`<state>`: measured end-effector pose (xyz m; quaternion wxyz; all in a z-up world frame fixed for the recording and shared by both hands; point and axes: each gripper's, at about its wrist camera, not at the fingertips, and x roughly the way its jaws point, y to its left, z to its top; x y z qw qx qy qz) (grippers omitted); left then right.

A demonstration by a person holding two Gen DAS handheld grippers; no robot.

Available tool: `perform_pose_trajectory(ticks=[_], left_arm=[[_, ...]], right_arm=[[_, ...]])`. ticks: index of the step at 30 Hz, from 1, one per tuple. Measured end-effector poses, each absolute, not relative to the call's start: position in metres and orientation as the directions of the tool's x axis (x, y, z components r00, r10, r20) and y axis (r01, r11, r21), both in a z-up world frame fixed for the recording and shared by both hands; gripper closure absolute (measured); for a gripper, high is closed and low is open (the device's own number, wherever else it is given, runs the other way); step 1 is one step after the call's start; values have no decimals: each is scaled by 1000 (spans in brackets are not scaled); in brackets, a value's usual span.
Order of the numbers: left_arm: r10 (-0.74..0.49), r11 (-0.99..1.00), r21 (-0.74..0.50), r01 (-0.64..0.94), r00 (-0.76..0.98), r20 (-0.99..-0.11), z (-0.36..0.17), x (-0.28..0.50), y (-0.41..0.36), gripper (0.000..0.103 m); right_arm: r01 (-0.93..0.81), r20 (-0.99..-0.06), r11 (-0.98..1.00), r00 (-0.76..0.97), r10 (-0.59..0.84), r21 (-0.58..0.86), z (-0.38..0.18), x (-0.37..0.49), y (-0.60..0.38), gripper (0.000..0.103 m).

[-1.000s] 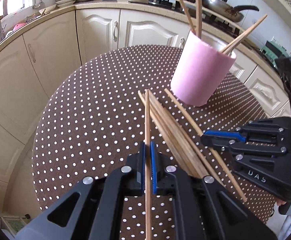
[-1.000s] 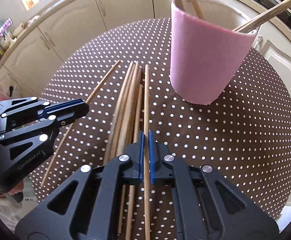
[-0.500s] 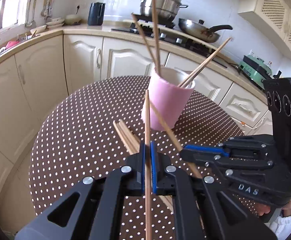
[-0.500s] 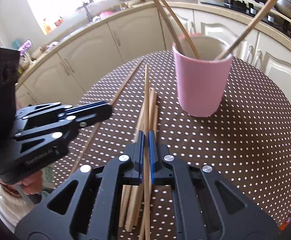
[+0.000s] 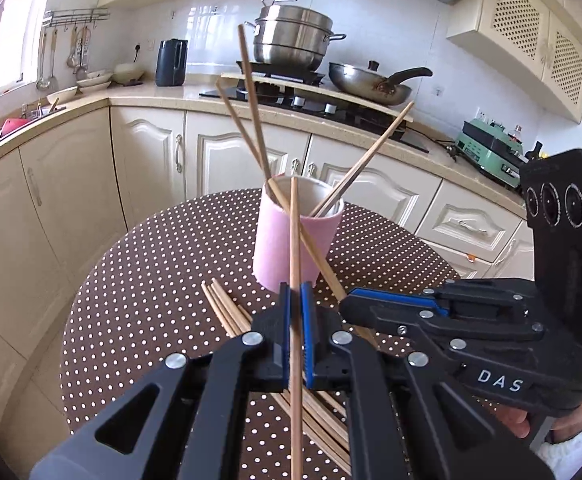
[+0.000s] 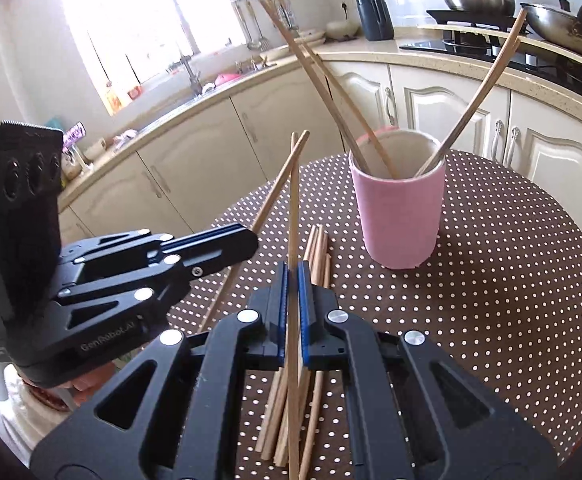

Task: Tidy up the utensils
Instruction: 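Lift both held chopsticks upright and carry them over the pink cup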

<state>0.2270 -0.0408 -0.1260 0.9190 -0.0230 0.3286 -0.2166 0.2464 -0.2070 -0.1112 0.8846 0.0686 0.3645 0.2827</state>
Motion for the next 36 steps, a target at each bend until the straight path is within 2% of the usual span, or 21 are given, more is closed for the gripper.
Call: perform_pose_trajectory(ticks=[16,36], left_arm=[[-432,899,-154,409,775,-461,-70,236,-62,98],[-488,870,-220,440,827,-277,-24,296,-84,98]], right_arm=[[-439,-443,832,705,554,340,-52,244,-221,97],[-356,-269,858,843,465,370,-17,283,-261,98]])
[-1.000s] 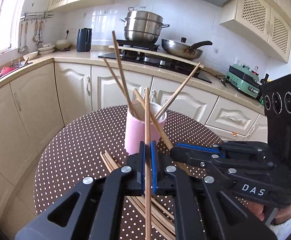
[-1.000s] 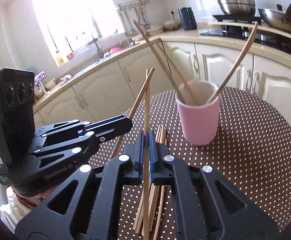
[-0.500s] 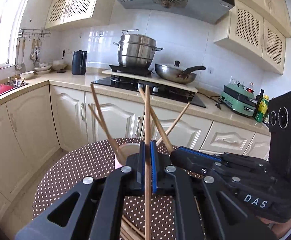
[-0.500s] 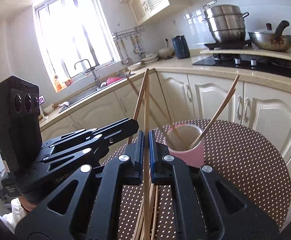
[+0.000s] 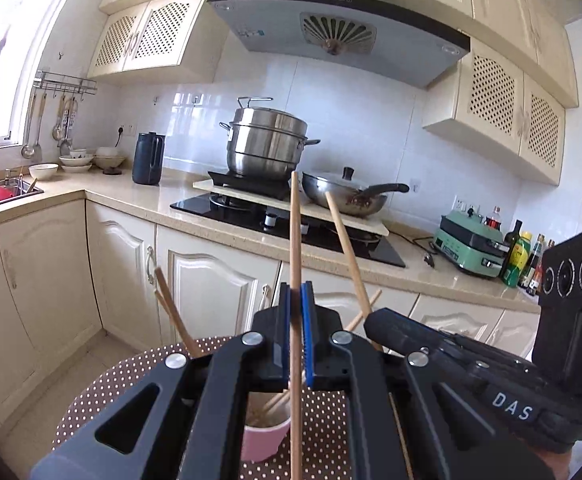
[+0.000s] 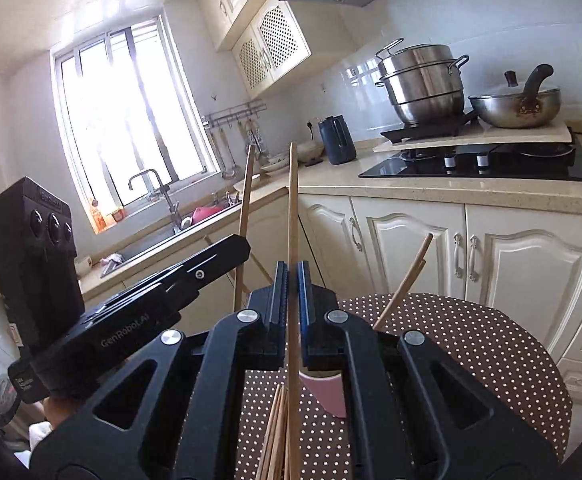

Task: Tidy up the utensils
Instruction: 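Lift both held chopsticks upright and carry them over the pink cup, then lower both chopsticks into the pink cup and open both grippers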

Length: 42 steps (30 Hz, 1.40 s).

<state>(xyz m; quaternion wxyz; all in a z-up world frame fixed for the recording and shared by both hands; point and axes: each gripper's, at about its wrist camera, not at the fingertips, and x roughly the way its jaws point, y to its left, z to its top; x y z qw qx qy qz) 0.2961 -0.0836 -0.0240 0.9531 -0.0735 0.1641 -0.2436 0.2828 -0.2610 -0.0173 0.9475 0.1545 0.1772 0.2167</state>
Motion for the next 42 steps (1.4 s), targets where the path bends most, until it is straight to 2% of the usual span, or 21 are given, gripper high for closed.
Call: perform_pose_trajectory(ticks=[4,14,20,33,42], left_arm=[[-482,867,-264,424,847,-224,-24,313,-83,98],[-434,879,-276,388,892,-129,-37,346,-79,98],[-405,892,-265,367,908,-104,-46,362,-79,97],[-407,895,-262,362,902,-143,-71,368,-72,97],[-414,897,-257,361,889,-197,-85,357,-62,97]], right_arm=[[-347,-241,863,861,448,366,-15,296,-260,98],[-322,-191,878,894,405,354,-34,340,-250,98],[-270,-150,905,931,332,328,-41,359,-245,98],[-301,-105,911,934,341,282,-66,366,-238,97],[-290,-139,915,931,337,280,-78,349,-247,97]])
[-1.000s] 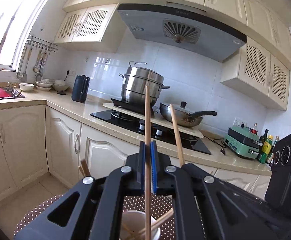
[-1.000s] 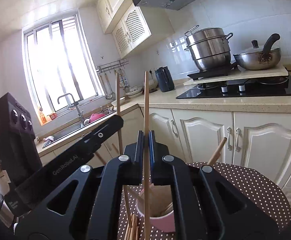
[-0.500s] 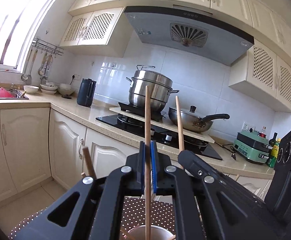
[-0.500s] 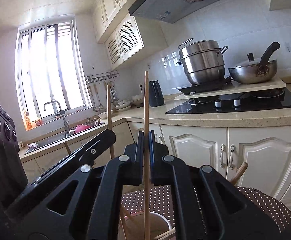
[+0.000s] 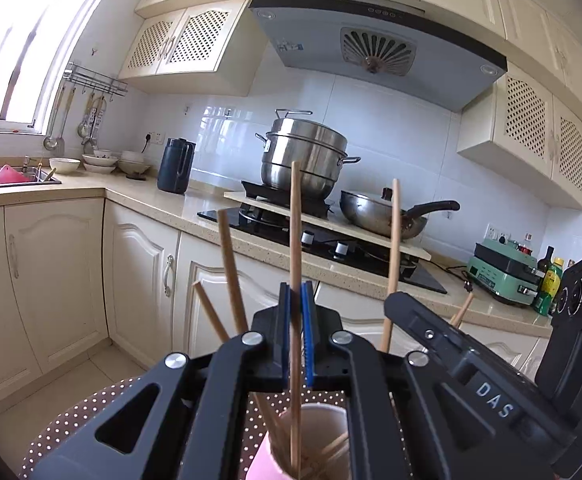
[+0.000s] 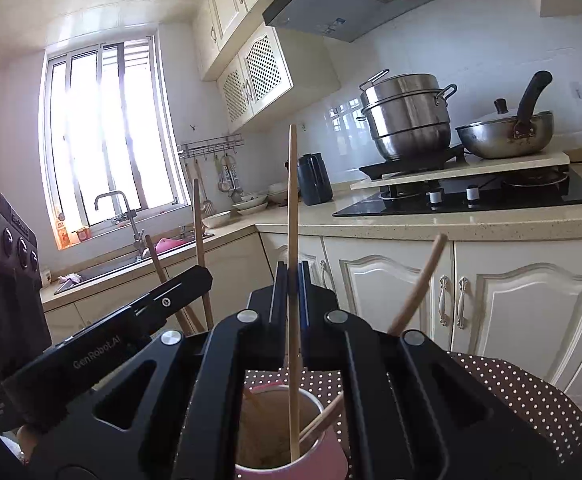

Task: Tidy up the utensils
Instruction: 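Lower both chopsticks into the pink cup and open both grippers, then move both open grippers back down toward the chopstick pile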

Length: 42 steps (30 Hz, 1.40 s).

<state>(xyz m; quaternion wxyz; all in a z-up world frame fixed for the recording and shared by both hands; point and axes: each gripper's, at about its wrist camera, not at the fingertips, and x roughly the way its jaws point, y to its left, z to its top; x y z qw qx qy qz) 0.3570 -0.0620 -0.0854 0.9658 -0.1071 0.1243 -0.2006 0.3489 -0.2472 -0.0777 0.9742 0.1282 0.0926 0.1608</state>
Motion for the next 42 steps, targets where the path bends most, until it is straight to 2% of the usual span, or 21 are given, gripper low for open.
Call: perform_pose_trajectory(ticks=[16,26,28,29,30,37,39,42], left_arm=[[-426,893,-274,357,867,-259,-101,318,-54,97],[-413,906,-233,353,857,-308,-109,307,-59,97],[-410,909,-223,353,854,-319,-110,306,-60,90],[-403,912,-218,347,857,-322,-110,305,-60,75],[-399,914,-216,343,860,-319,-110,303,-60,69],[-396,916,-207,345,862,-317,-109,295,-59,61],[-397,915,-215,342,861,-318,-108,294,-57,55],[-395,915,-217,340,863,-314,-107,290,-56,52]], right_arm=[[-291,-197,914,915,352,283,-92,306,-241,97],[-295,-224,915,906,360,277,-103,296,-230,97],[-296,-228,916,905,360,271,-103,296,-228,97],[-293,-231,918,905,356,267,-104,295,-228,97],[-292,-233,918,905,356,270,-105,295,-227,97],[-287,-248,917,901,357,276,-109,298,-227,97],[-288,-256,917,898,359,275,-111,299,-226,97],[-286,-263,917,895,359,279,-114,299,-225,97]])
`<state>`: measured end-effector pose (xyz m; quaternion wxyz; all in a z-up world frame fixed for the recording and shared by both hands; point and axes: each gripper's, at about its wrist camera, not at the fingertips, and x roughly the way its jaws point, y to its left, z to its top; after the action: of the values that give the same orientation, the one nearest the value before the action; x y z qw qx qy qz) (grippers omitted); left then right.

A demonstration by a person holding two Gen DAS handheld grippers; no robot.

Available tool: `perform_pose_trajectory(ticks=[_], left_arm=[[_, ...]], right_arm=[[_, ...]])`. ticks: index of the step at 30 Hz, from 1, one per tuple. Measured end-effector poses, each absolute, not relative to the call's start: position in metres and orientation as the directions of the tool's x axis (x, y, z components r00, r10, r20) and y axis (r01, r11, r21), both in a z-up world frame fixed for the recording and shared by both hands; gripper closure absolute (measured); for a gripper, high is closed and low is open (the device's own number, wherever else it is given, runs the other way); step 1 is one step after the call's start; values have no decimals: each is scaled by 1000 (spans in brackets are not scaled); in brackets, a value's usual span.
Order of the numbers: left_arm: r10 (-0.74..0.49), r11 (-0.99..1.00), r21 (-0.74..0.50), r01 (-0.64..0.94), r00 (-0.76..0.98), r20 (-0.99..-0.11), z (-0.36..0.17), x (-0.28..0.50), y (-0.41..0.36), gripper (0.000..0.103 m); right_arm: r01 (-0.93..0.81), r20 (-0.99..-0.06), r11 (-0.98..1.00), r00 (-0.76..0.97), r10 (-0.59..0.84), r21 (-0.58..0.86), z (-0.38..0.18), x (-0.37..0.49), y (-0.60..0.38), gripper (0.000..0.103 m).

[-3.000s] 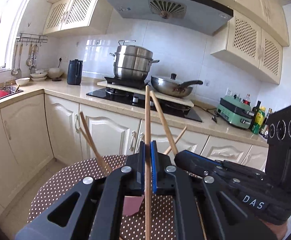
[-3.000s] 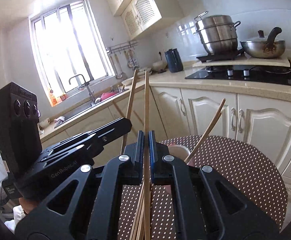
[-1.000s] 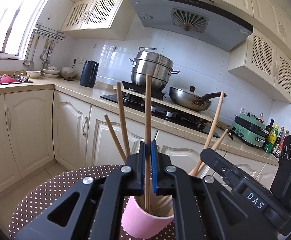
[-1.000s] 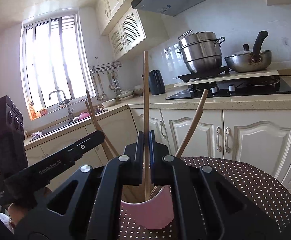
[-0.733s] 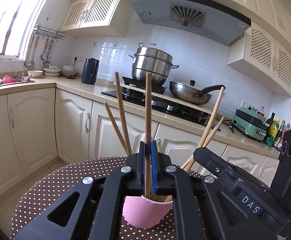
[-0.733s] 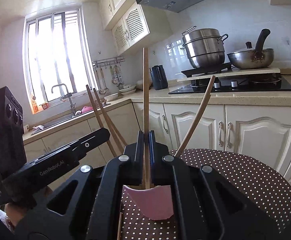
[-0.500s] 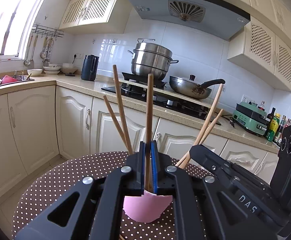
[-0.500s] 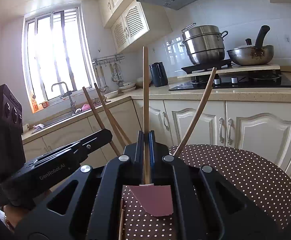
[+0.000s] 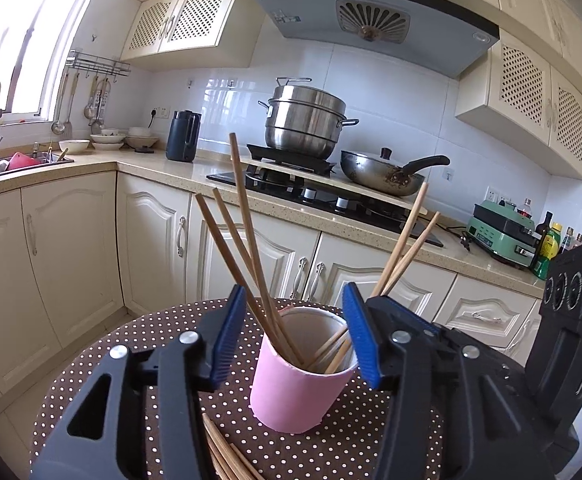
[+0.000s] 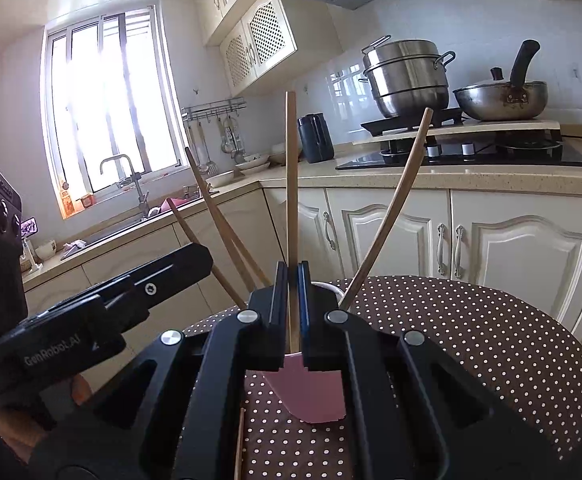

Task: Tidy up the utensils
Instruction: 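Move both open grippers back down toward the chopstick pile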

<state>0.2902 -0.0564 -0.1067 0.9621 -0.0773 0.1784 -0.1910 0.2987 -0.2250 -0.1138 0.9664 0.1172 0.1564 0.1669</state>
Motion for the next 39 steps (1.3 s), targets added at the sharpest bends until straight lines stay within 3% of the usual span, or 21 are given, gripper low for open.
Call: perform_pose_trajectory(ticks=[14,16,18,20,39], left_arm=[[-378,921,-213,327,881,-284,-95,276,-50,43],[-369,924,-215,316,886,-280,-93,274,-46,43],[-366,925,-216,314,889,-275,-90,271,-44,42],[-364,925,-217,312,891,-272,-88,269,-40,42],[-328,932,-237,276,918,-223,-62,220,-8,41]], right_arm=[[-284,-279,916,890,362,284,-113,296,-220,96],[-282,-276,917,892,359,281,-110,295,-219,89],[-286,-270,915,892,363,284,-109,292,-219,65],[-294,-254,913,895,367,284,-107,287,-218,54],[-314,-178,918,916,361,242,-65,237,-210,48]])
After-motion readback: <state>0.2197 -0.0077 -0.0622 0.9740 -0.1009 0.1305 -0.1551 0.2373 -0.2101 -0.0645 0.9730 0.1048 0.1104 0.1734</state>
